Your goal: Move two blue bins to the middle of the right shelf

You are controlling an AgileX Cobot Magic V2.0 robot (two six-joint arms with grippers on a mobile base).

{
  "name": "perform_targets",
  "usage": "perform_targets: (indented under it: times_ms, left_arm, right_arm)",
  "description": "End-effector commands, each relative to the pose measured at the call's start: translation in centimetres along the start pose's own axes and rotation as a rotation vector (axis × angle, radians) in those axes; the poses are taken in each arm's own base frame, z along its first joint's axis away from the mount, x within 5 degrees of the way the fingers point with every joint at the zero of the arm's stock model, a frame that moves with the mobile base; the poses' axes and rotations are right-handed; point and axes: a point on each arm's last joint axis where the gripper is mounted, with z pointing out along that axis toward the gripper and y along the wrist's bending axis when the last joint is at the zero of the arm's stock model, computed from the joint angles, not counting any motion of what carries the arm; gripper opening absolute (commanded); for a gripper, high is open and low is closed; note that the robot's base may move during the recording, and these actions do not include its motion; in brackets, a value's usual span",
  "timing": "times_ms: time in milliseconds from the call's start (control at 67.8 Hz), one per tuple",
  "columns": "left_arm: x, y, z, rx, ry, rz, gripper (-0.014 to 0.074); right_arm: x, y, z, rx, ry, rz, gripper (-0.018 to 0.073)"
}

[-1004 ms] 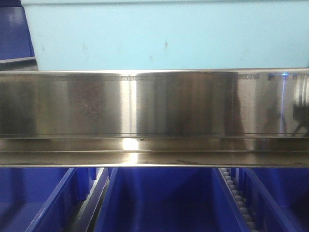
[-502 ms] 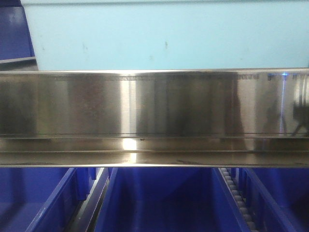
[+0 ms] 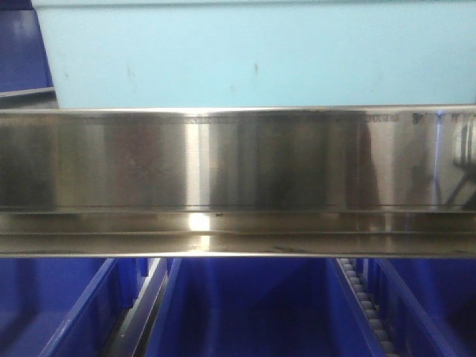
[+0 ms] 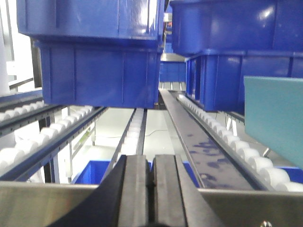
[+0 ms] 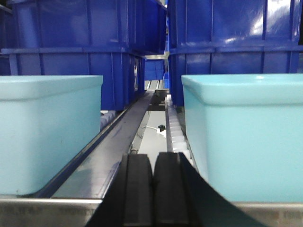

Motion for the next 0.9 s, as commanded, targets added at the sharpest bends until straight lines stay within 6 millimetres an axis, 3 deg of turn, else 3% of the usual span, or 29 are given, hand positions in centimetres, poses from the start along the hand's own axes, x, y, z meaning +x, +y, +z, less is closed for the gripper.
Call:
perform_targets:
  times_ms: [0, 148, 251, 443, 517, 620, 723, 886]
  left_arm:
    - [-0.4, 0.0, 0.0, -0.001, -0.040, -0.006, -0.0111]
    - [-1.1, 0.0, -0.1, -0.002, -0.113, -0.025, -0.0111]
    - [-1.9, 0.0, -0.2, -0.003, -0.194, -0.025, -0.0111]
    - [-7.3, 0.0, -1.1, 0.001, -0.186, -0.013, -0.0101]
    - [-9.3, 0.0, -1.2, -0.002, -0.140, 0.008, -0.0051]
    - [-11.6, 0.1, -0.8, -0.011, -0.093, 0.041, 0.0097]
    - [-13.5, 0.1, 0.3, -0.012, -0.040, 0.040, 0.0327]
    - [-14.6, 0.0, 2.5, -0.001, 0.078, 0.016, 0.0501]
  right_arm:
    - [-0.3, 0.0, 0.0, -0.001, -0.038, 0.004, -0.0162]
    - [-0.5, 0.0, 0.0, -0.001, -0.044, 0.004, -0.0162]
    - [-3.7, 0.2, -0.5, -0.009, -0.126, 0.004, -0.0162]
    - [-10.3, 0.9, -2.3, -0.040, -0.160, -0.001, -0.0162]
    - [-12.0, 1.1, -2.2, -0.050, -0.098, -0.004, -0.0162]
    - [-13.8, 1.3, -1.5, -0.055, -0.047, -0.005, -0.0137]
    - [-14.9, 1.3, -0.3, -0.054, -0.015, -0.005, 0.0031]
    - [-15.0, 1.4, 2.0, -0.049, 0.066, -0.003, 0.0435]
